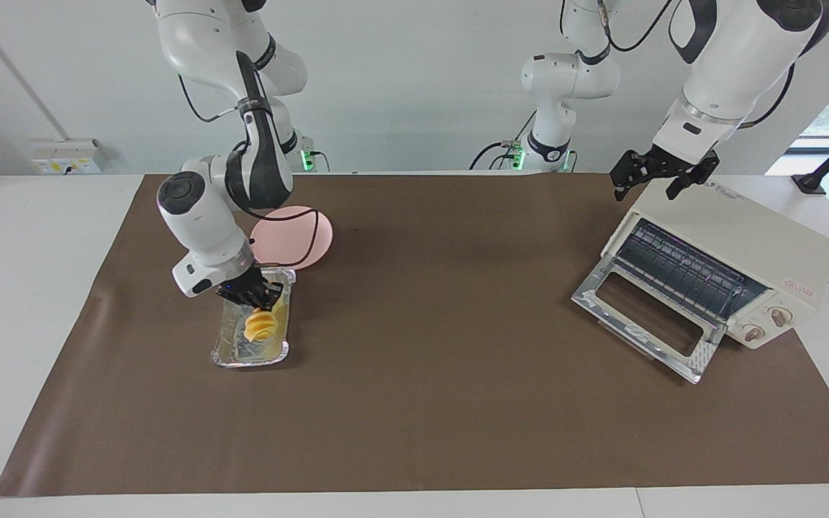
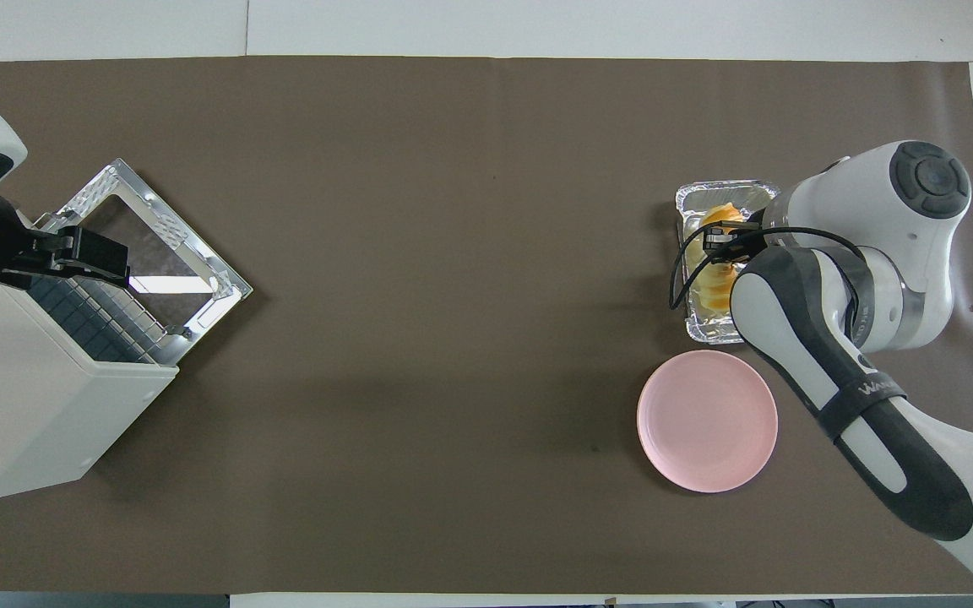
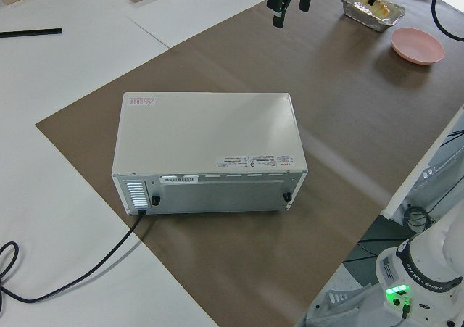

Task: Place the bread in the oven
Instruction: 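Lift the bread roll with the right gripper and lower it into the foil tray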

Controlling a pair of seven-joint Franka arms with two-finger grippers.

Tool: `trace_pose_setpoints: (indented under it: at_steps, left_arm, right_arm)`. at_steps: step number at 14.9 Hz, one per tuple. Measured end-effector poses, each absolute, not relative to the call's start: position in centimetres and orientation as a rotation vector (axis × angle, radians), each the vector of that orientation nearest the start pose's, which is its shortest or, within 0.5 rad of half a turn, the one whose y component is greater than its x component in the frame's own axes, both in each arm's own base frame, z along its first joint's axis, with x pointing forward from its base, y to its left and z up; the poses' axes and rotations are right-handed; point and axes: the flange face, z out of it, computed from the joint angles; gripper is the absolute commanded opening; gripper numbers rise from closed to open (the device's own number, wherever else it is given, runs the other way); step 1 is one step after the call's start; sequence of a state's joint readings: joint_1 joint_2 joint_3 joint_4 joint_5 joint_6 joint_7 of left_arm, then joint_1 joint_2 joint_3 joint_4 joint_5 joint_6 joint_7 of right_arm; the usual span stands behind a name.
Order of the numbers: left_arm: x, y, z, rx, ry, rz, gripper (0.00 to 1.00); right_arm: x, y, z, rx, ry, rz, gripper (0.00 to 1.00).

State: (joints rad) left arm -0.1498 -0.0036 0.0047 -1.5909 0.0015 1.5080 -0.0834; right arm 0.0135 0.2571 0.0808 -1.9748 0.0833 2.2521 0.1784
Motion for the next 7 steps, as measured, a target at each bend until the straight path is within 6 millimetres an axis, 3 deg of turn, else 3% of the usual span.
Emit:
trace_pose_setpoints:
  at_steps: [3, 5, 7]
  left_arm:
    - [54.0, -7.9, 61.2, -3.127, 0.096, 0.123, 1.0]
    - [54.0, -7.9, 61.2, -3.127, 0.096, 0.123, 1.0]
    - [54.0, -7.9, 61.2, -3.127, 0.096, 0.123, 1.0]
  right_arm:
    - [60.3, 5.8, 33.1, -3.046, 0.21, -0.018, 0.0]
    - [60.4, 6.0, 32.6, -3.045, 0.207, -0.032, 0.26]
    - [60.5, 6.2, 32.4, -3.044, 0.203, -0.043, 0.84]
